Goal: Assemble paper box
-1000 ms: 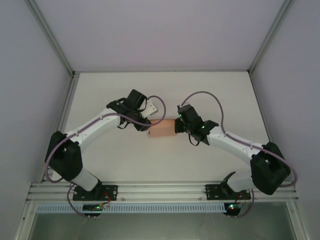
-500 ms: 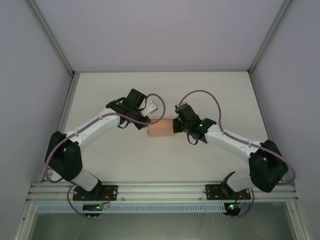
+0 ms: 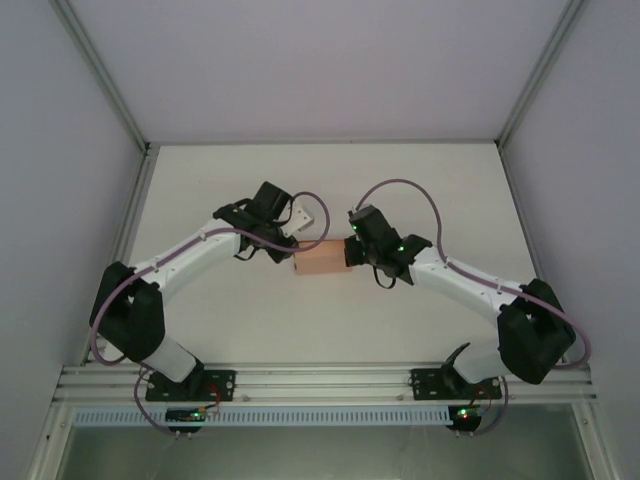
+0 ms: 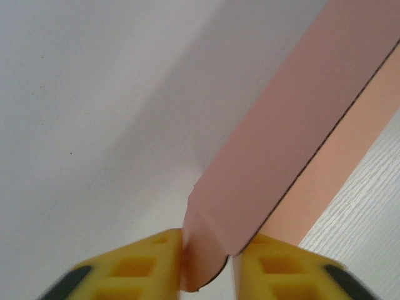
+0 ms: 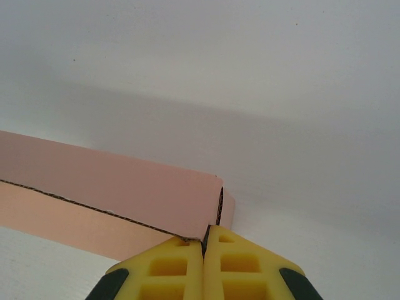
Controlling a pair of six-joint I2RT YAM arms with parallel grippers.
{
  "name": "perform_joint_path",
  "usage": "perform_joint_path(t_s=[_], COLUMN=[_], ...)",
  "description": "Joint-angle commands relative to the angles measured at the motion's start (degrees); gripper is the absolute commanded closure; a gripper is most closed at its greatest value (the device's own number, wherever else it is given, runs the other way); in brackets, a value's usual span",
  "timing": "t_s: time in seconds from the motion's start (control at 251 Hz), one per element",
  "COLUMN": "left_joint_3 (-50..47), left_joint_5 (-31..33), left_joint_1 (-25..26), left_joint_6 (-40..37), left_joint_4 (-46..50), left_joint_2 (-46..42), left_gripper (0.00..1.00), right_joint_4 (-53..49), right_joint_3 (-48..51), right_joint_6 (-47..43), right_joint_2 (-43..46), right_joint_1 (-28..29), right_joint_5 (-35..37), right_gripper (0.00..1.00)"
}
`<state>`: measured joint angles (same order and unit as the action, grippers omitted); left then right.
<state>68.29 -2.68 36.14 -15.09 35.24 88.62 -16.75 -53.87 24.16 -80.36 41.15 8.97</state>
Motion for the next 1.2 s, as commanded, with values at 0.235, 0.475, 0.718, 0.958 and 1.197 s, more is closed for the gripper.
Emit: perform_joint_path(t_s=[0.235, 0.475, 0.718, 0.958, 1.197], left_joint_3=[3.1, 9.0, 12.9, 14.9, 9.8], left_joint_5=[-3.9, -11.7, -16.9, -23.6, -16.9], left_joint_1=[0.2, 0.5, -1.5, -4.9, -3.8], left_joint_6=[7.5, 24.4, 31.1, 39.6, 41.5], left_joint_4=[1.0, 8.9, 16.4, 18.7, 13.2], left_joint_2=[1.1, 4.5, 6.4, 8.2, 6.6], left_gripper=[1.0, 1.0, 1.0, 1.0, 1.0], right_joint_4=[-7.2, -9.5, -9.5, -8.0, -7.0], right_joint_3=[-3.1, -3.8, -3.0, -1.0, 0.9], right_joint_6=[-0.5, 0.2, 0.4, 1.8, 3.3], right_joint_2=[-2.9, -4.1, -4.7, -4.5, -2.7], right_joint_1=[1.5, 3.5, 5.0, 6.9, 7.4], right_joint_5=[0.0, 2.0, 2.6, 3.5, 4.5], right_gripper=[1.0, 1.0, 1.0, 1.0, 1.0])
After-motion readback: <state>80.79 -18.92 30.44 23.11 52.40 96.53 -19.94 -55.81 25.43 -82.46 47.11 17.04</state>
